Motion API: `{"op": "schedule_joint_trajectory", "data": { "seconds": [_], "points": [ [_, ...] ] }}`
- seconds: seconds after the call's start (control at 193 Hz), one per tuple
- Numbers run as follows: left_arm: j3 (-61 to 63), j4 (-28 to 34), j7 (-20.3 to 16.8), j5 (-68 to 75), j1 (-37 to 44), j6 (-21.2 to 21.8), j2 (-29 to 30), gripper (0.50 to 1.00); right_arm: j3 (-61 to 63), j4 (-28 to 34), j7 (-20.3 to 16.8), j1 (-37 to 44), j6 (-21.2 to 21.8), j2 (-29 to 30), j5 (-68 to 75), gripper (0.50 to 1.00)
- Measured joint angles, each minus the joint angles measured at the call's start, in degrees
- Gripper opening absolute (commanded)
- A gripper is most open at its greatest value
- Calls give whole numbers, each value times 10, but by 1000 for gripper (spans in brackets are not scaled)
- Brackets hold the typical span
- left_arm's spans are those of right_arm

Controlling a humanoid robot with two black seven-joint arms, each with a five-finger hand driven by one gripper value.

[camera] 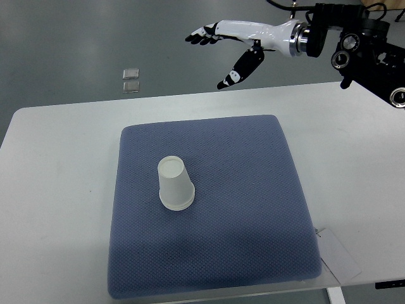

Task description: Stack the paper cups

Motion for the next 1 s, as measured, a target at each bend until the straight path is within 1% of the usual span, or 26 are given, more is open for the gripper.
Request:
{"op": "schedule_joint_trajectory", "data": {
  "seconds": [0.119, 0.218, 0.285, 0.384, 0.545, 0.794, 1.002],
  "points": [
    [0, 0, 0, 0, 0, 0, 0, 1000, 69, -37, -44, -43, -50, 7, 37, 911],
    [0, 0, 0, 0, 0, 0, 0, 1000, 120, -52, -72, -80, -91, 16, 64, 911],
    [0, 0, 0, 0, 0, 0, 0, 1000, 151, -59, -88, -101, -108, 29, 83, 911],
    [0, 0, 0, 0, 0, 0, 0, 1000, 204, -77, -103, -133, -135, 55, 99, 913],
    [0, 0, 0, 0, 0, 0, 0, 1000, 278, -109, -109, -176, -181, 95, 106, 913],
    [0, 0, 0, 0, 0, 0, 0, 1000, 321, -123, -110, -233, -191, 112, 193, 913],
    [0, 0, 0, 0, 0, 0, 0, 1000, 359, -118, -109, -271, -192, 132, 206, 915]
  ]
}}
